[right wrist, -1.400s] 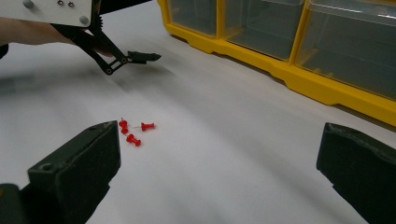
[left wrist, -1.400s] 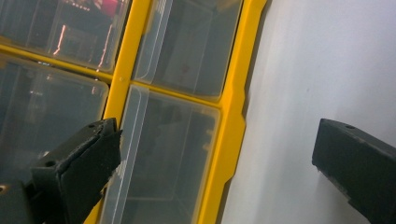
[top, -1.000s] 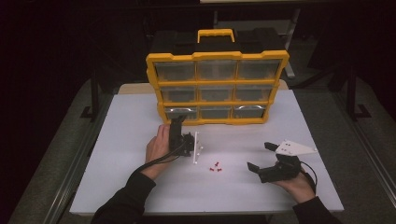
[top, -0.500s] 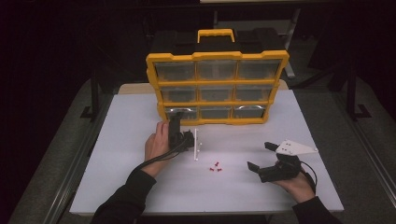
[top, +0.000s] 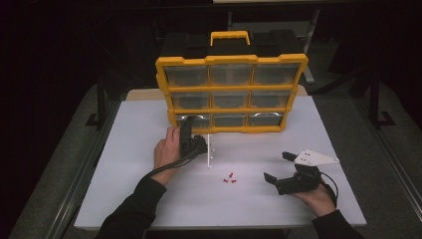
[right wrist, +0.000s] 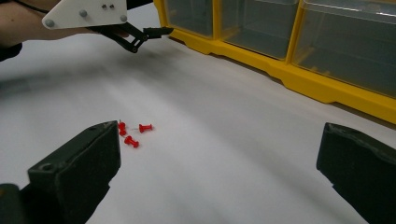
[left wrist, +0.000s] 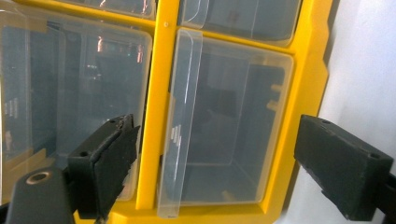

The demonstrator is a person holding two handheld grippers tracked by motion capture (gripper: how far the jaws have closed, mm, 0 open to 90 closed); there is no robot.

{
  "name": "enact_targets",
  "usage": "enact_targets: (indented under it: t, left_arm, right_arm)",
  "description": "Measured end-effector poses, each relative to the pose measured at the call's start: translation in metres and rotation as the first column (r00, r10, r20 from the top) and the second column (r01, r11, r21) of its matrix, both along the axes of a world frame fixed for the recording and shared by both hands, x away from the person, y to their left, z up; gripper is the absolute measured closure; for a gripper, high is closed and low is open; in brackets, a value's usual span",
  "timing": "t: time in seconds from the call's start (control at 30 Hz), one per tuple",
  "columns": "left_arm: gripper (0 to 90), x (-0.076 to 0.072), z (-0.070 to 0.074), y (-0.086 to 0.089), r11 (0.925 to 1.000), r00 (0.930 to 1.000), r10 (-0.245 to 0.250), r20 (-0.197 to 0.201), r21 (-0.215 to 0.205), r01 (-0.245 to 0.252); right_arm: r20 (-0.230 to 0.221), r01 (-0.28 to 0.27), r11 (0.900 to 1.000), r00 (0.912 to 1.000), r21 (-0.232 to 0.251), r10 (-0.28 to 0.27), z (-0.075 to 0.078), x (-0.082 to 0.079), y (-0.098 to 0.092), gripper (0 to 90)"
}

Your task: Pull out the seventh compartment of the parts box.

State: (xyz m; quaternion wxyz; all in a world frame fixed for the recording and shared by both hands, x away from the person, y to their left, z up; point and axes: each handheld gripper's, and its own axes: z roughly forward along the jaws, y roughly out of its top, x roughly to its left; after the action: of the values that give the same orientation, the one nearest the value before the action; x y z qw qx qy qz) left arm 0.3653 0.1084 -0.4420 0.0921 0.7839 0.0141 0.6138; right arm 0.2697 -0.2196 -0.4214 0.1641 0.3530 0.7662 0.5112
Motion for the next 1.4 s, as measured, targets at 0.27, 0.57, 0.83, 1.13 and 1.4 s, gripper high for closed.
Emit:
enact_targets:
  t: [0.27,0.57,0.83,1.13,1.4]
  left_arm:
    - [17.2,0.003,-0.002,0.001,0.9996,0.9996,0.012,0.026,0.025,-0.012]
    - [29.8,0.005,-0.001,0.000,0.9985,0.9979,0.005,0.064,0.054,-0.009]
    - [36.5,0.008,-0.001,0.000,0.9975,0.9972,0.013,0.074,0.069,-0.019]
    - [44.2,0.011,-0.002,0.002,0.9951,0.9951,0.019,0.097,0.094,-0.028]
    - [53.0,0.012,-0.002,0.001,0.9942,0.9954,0.032,0.090,0.099,-0.041]
  right_arm:
    - [0.003,-0.001,1.000,1.0000,-0.007,0.001,0.000,0.000,0.000,0.0]
    - [0.005,0.002,1.000,1.0000,-0.009,-0.002,0.000,-0.002,-0.002,0.0]
    - [0.006,0.003,1.000,1.0000,-0.013,-0.003,0.000,-0.002,-0.002,0.0]
    - [0.004,0.002,1.000,1.0000,-0.012,-0.002,0.000,-0.002,-0.002,0.0]
    - [0.006,0.002,1.000,1.0000,-0.012,-0.002,0.000,-0.002,-0.002,0.0]
